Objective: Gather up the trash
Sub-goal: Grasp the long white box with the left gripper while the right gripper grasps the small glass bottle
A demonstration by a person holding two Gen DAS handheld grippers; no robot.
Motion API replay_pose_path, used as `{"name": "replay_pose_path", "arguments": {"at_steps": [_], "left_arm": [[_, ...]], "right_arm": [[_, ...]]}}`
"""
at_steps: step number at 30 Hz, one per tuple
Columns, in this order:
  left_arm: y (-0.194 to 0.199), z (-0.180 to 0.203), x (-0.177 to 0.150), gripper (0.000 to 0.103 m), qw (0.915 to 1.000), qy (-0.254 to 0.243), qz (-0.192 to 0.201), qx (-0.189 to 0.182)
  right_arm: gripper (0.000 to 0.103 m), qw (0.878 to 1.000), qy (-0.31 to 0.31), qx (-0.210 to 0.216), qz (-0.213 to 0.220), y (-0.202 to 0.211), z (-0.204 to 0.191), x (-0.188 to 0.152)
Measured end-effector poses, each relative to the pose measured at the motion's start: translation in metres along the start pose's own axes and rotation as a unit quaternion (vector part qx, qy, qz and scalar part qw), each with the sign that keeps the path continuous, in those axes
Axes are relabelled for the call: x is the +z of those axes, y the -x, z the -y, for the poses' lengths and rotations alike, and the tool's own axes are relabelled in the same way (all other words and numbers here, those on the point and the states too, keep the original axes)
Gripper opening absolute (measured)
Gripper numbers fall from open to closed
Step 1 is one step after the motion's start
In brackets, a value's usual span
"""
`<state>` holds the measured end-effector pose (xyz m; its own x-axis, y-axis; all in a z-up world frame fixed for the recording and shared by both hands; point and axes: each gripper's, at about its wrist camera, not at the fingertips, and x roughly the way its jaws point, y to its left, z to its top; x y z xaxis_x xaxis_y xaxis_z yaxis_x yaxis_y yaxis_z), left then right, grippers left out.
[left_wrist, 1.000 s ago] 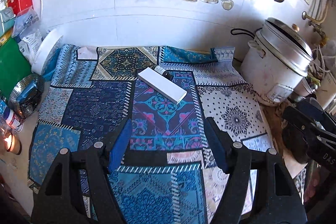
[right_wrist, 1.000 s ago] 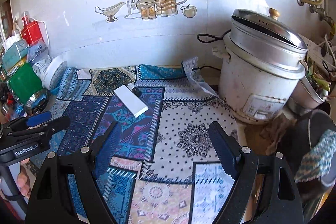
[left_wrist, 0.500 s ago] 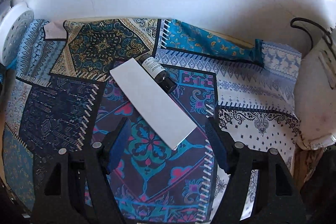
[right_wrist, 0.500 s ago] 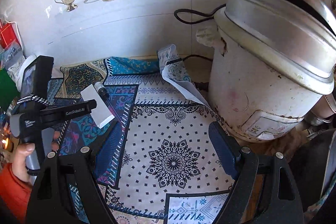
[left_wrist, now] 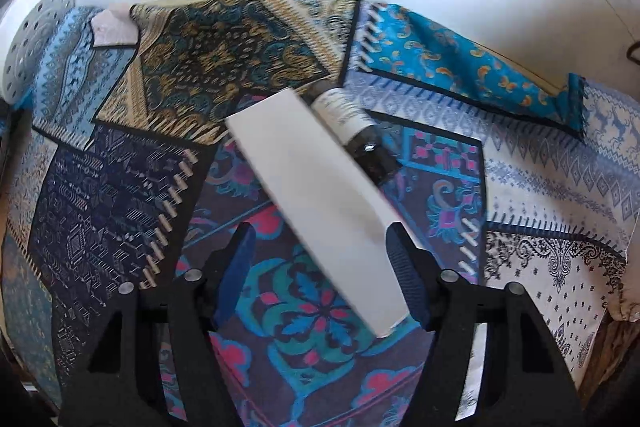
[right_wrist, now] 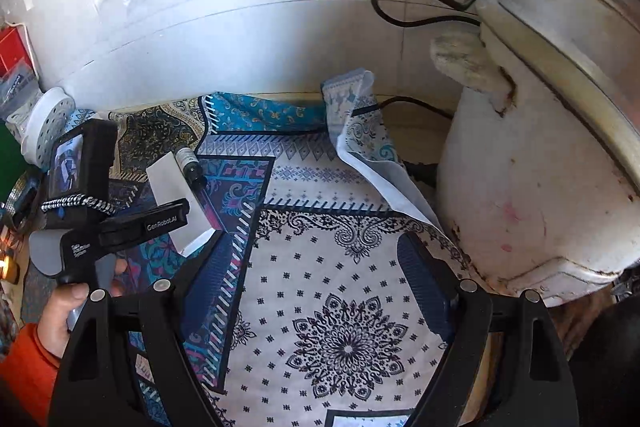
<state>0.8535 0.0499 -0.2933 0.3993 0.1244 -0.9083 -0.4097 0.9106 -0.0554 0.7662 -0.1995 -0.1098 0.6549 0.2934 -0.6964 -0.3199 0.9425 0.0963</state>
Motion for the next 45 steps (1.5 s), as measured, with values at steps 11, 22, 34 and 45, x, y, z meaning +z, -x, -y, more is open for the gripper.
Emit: {"name": "replay_pose_path", "arguments": {"at_steps": [11,22,34,45], "left_arm": [[-0.01,-0.027,0.02,0.062,0.9958,0.051,-0.039,-0.065],[-0.03,0.014,0.028,0.066,0.9994,0.003,-0.034,0.009],[-0.033,-0.038,0.047,0.056,0.999,-0.009,-0.042,-0.015],[-0.041,-0.061,0.078,0.05,0.9988,-0.041,-0.027,-0.006]], "right_arm": [[0.082,0.999,0.026,0.026,-0.007,-0.023,-0.031,0.008],[0.082,1.0,0.016,0.01,-0.019,-0.024,-0.013,0.009],[0.082,0.997,0.053,0.049,-0.034,-0.058,-0.042,0.032],[0.082,0.993,0.036,0.092,-0.058,-0.099,-0.073,0.057]]}}
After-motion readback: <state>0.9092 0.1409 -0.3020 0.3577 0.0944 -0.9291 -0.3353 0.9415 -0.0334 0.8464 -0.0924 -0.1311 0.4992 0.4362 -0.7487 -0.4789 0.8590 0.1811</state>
